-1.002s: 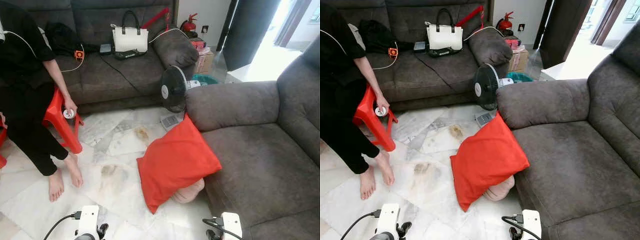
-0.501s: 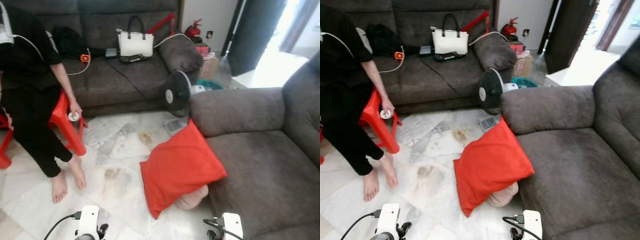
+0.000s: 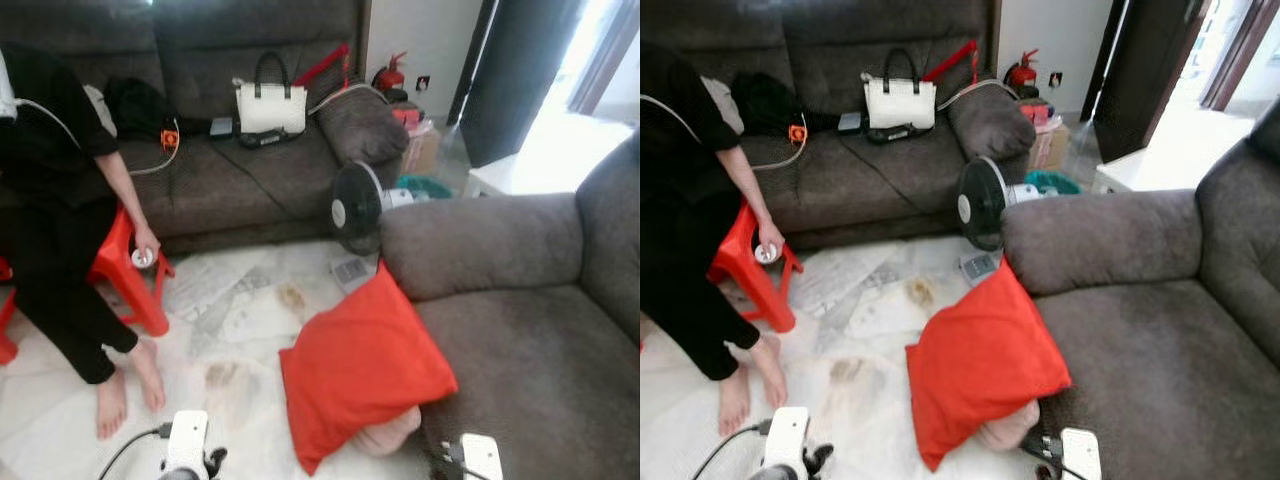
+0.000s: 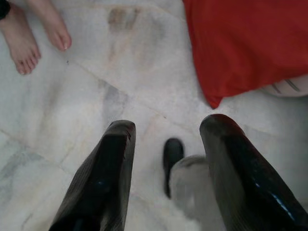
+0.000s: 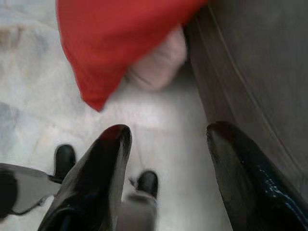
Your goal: Move the pillow to the sofa from floor
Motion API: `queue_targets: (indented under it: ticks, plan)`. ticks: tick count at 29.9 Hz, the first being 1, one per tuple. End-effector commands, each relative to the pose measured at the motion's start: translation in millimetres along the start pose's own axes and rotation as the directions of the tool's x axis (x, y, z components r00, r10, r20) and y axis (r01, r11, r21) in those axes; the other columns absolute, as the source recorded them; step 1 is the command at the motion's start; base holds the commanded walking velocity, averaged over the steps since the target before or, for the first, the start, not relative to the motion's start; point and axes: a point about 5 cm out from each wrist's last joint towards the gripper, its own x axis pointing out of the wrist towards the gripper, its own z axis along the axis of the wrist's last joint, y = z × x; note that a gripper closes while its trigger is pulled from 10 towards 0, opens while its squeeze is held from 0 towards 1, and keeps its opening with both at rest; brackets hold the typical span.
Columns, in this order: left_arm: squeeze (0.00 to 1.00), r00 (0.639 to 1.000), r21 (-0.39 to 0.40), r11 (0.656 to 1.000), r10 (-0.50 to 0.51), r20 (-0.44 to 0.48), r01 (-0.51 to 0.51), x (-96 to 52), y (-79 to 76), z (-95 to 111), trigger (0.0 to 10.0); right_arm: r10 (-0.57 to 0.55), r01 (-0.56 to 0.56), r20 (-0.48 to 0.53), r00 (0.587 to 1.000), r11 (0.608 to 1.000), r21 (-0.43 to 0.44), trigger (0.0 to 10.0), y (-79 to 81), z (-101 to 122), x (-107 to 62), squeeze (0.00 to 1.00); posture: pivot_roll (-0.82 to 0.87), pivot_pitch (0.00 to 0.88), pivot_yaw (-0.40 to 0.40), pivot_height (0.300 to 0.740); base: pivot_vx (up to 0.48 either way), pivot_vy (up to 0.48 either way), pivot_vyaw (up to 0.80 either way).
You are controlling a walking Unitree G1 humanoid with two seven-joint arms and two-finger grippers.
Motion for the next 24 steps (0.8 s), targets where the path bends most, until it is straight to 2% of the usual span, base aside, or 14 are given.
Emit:
queue_targets:
  ticks: [1,11,24]
  plan:
    - [0.0,1.0,-0.005,1.0,-0.004,-0.019,0.004,-0.8,-3.1,-5.4,10.0,-0.015,0.015,0.008,1.0,1.0,0.018,10.0,-2.7,1.5,-0.2,0.0,0.14,0.02,-0.054,0.74,0.244,0.0,0.0]
    - [0.0,1.0,-0.003,1.0,-0.003,-0.021,0.003,-0.6,-3.1,-5.0,10.0,-0.01,0.01,0.0,1.0,1.0,0.027,10.0,-2.4,1.0,-0.1,0.0,0.15,0.026,-0.057,0.74,0.0,0.0,-0.71]
    - [0.0,1.0,-0.014,1.0,-0.001,-0.022,0.001,-0.5,-3.0,-4.8,10.0,-0.008,0.008,0.007,1.0,1.0,0.027,10.0,-2.2,2.1,0.0,0.0,0.15,0.037,-0.058,0.74,0.0,0.0,0.0]
